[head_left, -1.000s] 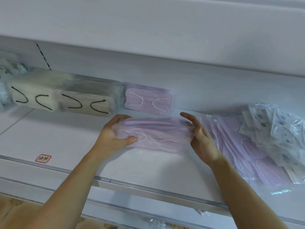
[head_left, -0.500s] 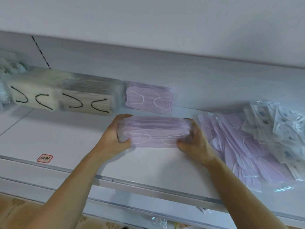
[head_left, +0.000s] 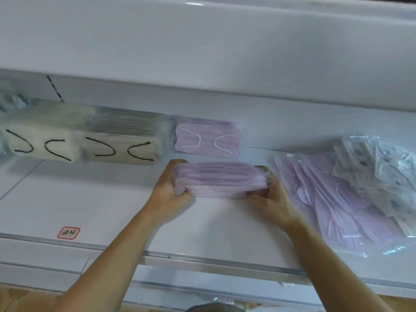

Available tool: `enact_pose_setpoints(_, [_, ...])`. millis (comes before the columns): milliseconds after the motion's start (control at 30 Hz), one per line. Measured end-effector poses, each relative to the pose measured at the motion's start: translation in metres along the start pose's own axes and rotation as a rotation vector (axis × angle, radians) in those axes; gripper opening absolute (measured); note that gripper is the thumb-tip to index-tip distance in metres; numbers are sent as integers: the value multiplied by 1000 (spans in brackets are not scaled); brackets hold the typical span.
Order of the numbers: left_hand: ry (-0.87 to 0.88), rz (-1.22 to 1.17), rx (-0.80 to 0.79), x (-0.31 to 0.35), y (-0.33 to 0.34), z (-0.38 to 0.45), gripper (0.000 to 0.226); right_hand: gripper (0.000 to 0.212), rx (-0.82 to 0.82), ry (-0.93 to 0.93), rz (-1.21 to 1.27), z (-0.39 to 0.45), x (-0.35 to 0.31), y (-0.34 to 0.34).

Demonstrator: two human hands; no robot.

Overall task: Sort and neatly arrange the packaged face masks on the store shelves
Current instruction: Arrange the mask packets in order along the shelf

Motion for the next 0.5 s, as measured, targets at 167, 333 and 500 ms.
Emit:
enact_pose_setpoints(167, [-20, -85, 18, 9, -4, 3, 47, 56, 59, -9, -6, -3, -1, -9])
enact_pose_setpoints(333, [-192, -43, 127, -16, -11, 20, 52, 30, 169, -19, -38, 20, 0, -18])
enact_pose_setpoints(500, [-94, 200, 271, -11, -13, 3, 34, 34, 273, 21, -3, 50, -1, -23])
Point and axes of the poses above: each hand's wrist, its own z-axis towards the middle knuckle, its own y-axis out of the palm, x = y × z, the point moved 10 cm from there along z, towards the middle knuckle, and after that the axes turned 12 degrees about z, right-handed, at the moved point
